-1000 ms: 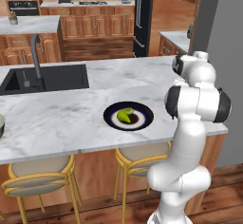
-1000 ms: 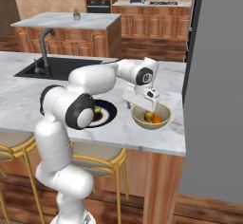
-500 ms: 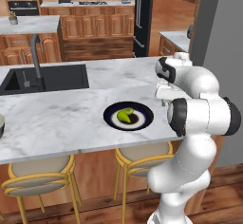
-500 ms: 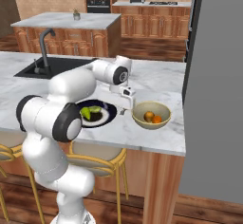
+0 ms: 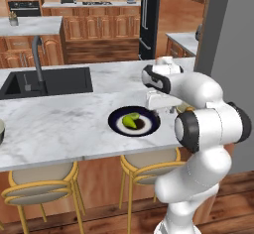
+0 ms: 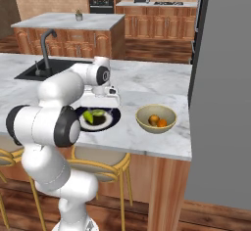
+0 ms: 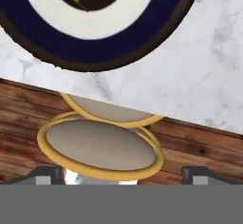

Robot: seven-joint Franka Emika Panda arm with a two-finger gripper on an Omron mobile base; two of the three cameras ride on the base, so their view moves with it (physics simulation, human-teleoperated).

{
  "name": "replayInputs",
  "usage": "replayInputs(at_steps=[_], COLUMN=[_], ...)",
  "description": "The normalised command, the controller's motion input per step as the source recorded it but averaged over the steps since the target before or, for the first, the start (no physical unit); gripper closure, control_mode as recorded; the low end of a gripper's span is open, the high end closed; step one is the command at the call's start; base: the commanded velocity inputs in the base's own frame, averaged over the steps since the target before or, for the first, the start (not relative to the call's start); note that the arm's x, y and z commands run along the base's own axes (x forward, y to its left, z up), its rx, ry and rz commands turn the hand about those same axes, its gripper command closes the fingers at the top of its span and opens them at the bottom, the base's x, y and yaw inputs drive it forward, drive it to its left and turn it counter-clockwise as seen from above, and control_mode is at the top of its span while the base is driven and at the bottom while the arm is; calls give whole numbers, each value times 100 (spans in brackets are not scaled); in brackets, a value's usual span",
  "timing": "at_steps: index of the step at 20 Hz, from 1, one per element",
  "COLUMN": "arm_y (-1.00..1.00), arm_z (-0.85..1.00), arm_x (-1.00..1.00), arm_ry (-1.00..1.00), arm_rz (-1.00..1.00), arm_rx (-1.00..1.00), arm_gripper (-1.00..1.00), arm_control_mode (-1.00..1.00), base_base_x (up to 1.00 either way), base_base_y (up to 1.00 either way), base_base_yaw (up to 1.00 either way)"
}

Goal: Take the fruits from the plate on the dining counter and place two fruits in each bowl.

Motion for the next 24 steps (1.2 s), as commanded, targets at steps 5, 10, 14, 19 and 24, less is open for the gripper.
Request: replayInputs(at_steps=[5, 10, 14, 19, 24], arm_y=[57, 45, 31, 26, 20], arm_z=[-1, -12, -22, -32, -29], arm_x=[0, 2, 9, 19, 33], arm_ry=[4, 1, 0, 0, 0], arm_rz=[31, 21, 14, 6, 1], arm_rx=[4, 7, 13, 15, 7], arm_gripper=[-100, -100, -100, -100, -100], arm_control_mode=[-100, -100, -100, -100, -100], base_base_x=[0, 0, 0, 0, 0], base_base_y=[0, 0, 0, 0, 0], base_base_yaw=[0, 0, 0, 0, 0])
